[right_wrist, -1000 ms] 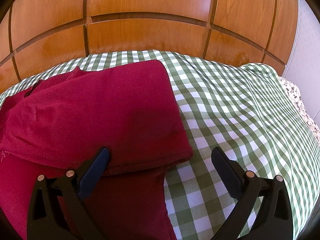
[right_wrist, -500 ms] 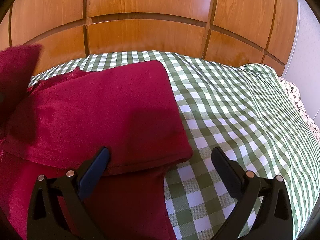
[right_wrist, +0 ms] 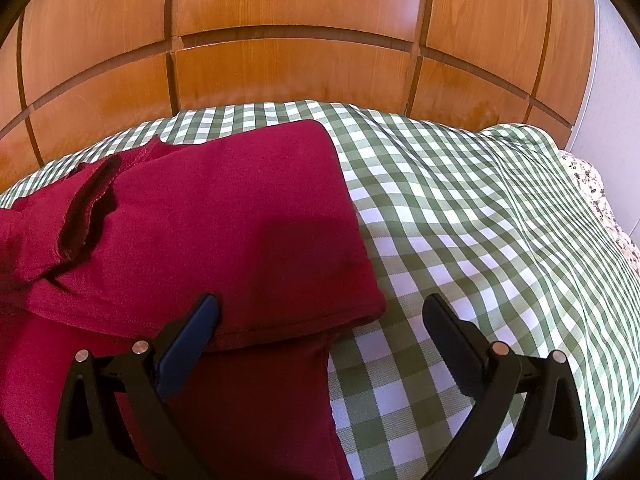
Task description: Fold small clothes
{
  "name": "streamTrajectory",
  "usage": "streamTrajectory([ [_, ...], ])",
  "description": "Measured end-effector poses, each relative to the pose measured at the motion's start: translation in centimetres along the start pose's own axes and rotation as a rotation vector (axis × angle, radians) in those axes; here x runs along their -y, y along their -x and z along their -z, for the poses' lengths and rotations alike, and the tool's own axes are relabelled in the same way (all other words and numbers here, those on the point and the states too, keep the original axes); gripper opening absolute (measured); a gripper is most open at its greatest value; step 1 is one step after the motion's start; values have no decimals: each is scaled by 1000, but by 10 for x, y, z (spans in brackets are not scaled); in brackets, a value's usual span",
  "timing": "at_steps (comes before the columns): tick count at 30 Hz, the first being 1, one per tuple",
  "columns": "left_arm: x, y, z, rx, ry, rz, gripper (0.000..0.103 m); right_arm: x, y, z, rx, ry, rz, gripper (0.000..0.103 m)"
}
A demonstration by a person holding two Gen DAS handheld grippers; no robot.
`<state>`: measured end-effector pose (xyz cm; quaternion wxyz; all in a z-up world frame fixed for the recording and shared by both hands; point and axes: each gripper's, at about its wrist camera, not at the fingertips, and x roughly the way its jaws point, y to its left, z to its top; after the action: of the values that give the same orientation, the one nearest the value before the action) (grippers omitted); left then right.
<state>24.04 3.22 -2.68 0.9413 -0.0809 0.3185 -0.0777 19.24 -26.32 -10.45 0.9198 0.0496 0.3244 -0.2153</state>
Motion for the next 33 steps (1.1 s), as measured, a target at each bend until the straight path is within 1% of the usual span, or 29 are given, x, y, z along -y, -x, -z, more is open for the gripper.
streamTrajectory([
  [1, -15, 0, -1, 6, 37, -33, 77, 0, 4, 1, 19, -2, 2, 101],
  [3, -45, 1, -2, 22, 130, -84, 73, 1, 21, 3, 111, -7, -26, 101],
  [4, -56, 2, -1, 30, 167, -100, 73, 1, 33, 4, 166, -7, -65, 101],
  [5, -66, 2, 1, 38, 202, -111, 73, 0, 40, 4, 200, 0, -100, 101],
  [6, -78, 1, 6, 40, 254, -109, 73, -3, 49, 4, 232, 22, -153, 101],
  [7, -90, -1, 12, 32, 315, -95, 73, -10, 54, 2, 244, 55, -198, 101],
  [8, -95, -4, 15, 21, 343, -96, 72, -17, 58, 0, 244, 86, -234, 101],
  [10, -108, -17, 18, -50, 414, -87, 65, -33, 62, -5, 237, 140, -311, 101],
  [11, -110, -21, 20, -74, 425, -92, 62, -45, 62, -10, 217, 166, -367, 100],
  [13, -105, -22, 22, -79, 410, -97, 62, -63, 53, -18, 144, 179, -439, 96],
  [14, -103, -21, 22, -78, 399, -100, 62, -72, 46, -23, 103, 159, -485, 92],
  [15, -102, -21, 23, -80, 395, -102, 62, -77, 38, -27, 71, 125, -516, 84],
  [17, -102, -22, 23, -83, 402, -98, 62, -82, 14, -34, -25, 35, -554, 80],
  [18, -103, -21, 24, -86, 404, -97, 62, -83, 4, -37, -65, -5, -567, 67],
  [19, -104, -21, 23, -87, 403, -97, 62, -85, -11, -39, -125, -52, -598, 36],
  [20, -104, -21, 23, -87, 403, -98, 62, -84, -18, -41, -159, -71, -606, 15],
  [21, -104, -21, 23, -87, 402, -99, 62, -82, -18, -44, -150, -87, -593, 2],
  [23, -104, -22, 23, -89, 400, -98, 63, -78, -6, -47, -88, -76, -576, 2],
  [24, -104, -23, 23, -91, 398, -98, 63, -79, -2, -46, -67, -48, -546, 2],
  [25, -104, -23, 23, -95, 395, -99, 64, -81, 0, -42, -60, -16, -521, 2],
  [27, -102, -26, 22, -109, 382, -111, 64, -86, -8, -31, -80, 54, -465, 2],
  [30, -98, -29, 21, -120, 362, -124, 67, -86, -17, -24, -88, 52, -456, 4],
  [33, -96, -31, 20, -136, 346, -146, 68, -88, -12, -20, -64, 78, -420, 8],
])
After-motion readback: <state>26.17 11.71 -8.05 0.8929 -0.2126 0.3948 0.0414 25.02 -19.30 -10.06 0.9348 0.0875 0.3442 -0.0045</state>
